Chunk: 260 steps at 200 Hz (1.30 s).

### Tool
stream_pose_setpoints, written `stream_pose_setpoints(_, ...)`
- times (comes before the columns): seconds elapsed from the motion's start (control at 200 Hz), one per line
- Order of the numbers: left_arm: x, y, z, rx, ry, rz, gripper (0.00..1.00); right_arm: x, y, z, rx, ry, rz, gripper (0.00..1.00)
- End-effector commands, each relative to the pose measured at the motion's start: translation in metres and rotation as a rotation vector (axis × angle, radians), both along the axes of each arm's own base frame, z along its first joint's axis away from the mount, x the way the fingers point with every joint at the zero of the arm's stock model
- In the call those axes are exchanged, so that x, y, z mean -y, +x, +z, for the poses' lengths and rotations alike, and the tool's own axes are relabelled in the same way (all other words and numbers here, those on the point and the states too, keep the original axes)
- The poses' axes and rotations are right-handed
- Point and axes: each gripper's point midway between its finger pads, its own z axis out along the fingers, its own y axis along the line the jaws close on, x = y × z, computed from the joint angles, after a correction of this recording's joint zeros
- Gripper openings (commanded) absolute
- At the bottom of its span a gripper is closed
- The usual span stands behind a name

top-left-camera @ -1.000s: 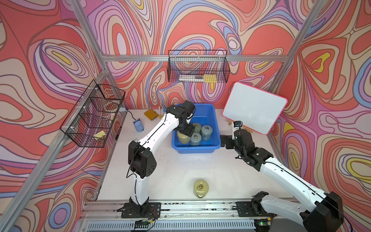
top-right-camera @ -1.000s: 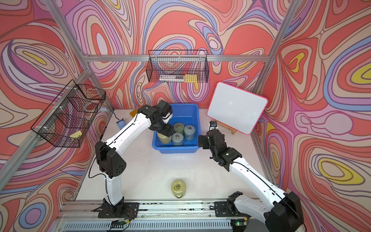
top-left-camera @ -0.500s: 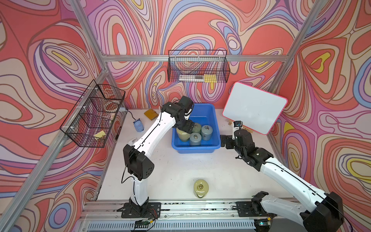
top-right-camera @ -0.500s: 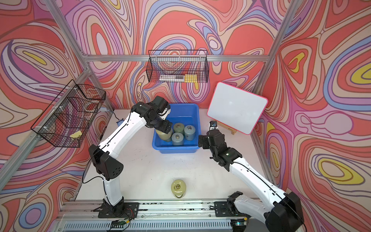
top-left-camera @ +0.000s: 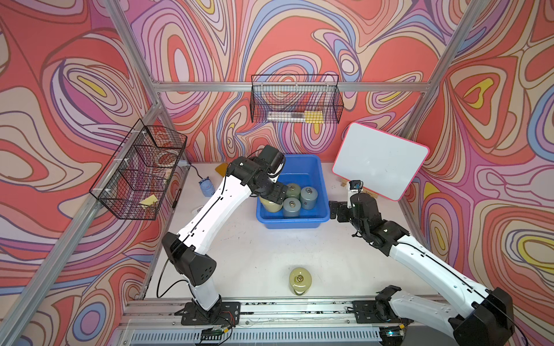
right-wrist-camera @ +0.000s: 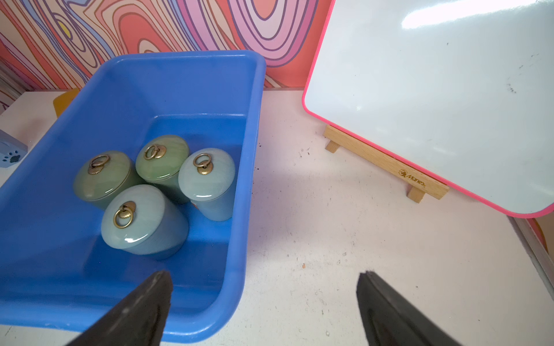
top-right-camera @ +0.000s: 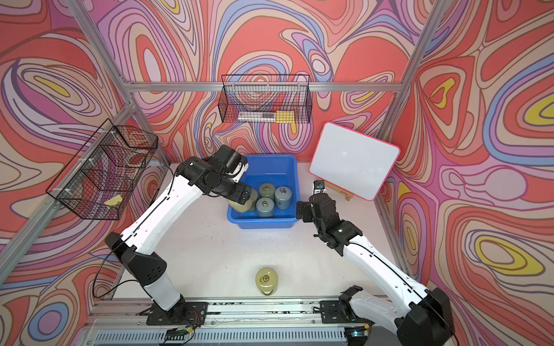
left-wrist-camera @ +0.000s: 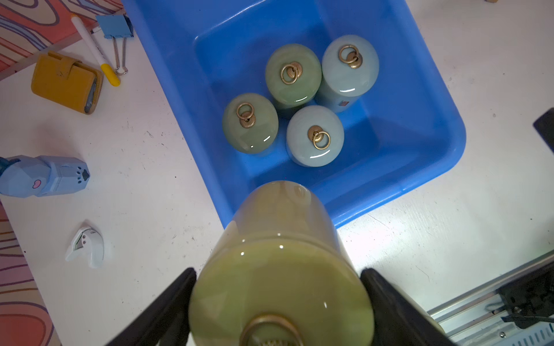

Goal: Take the tea canister out of the basket
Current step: Place the tea canister at the center of the board.

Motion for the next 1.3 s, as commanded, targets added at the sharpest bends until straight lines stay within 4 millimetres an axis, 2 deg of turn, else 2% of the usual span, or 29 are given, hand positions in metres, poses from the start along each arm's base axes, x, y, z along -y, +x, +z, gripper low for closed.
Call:
stream_pose_setpoints(0.0, -0.007, -0.011, 0.016, 0.054, -0.028, 0.029, 0.45, 0.003, -0.002, 0.001, 0.012, 0.01, -0.006, 0.98)
stream_pose_setpoints(0.34, -0.016, -0.058, -0.008, 0.008, -0.024, 0.036, 0.43, 0.003, -0.002, 0.001, 0.012, 0.014, -0.006, 0.98)
stream_pose_setpoints(0.696, -0.015, -0.102, -0.034, -0.03, -0.003, 0.027, 0.43, 0.004, -0.001, 0.001, 0.013, 0.009, -0.014, 0.98)
stream_pose_setpoints(0.921, -0.007, -0.126, -0.06, -0.034, 0.006, 0.013, 0.42, 0.005, -0.001, 0.001, 0.017, 0.007, -0.019, 0.98)
stream_pose_setpoints(1.297, 0.002, -0.16, -0.12, -0.111, 0.004, 0.023, 0.42, 0.006, -0.002, 0.001, 0.018, 0.005, -0.022, 0.98)
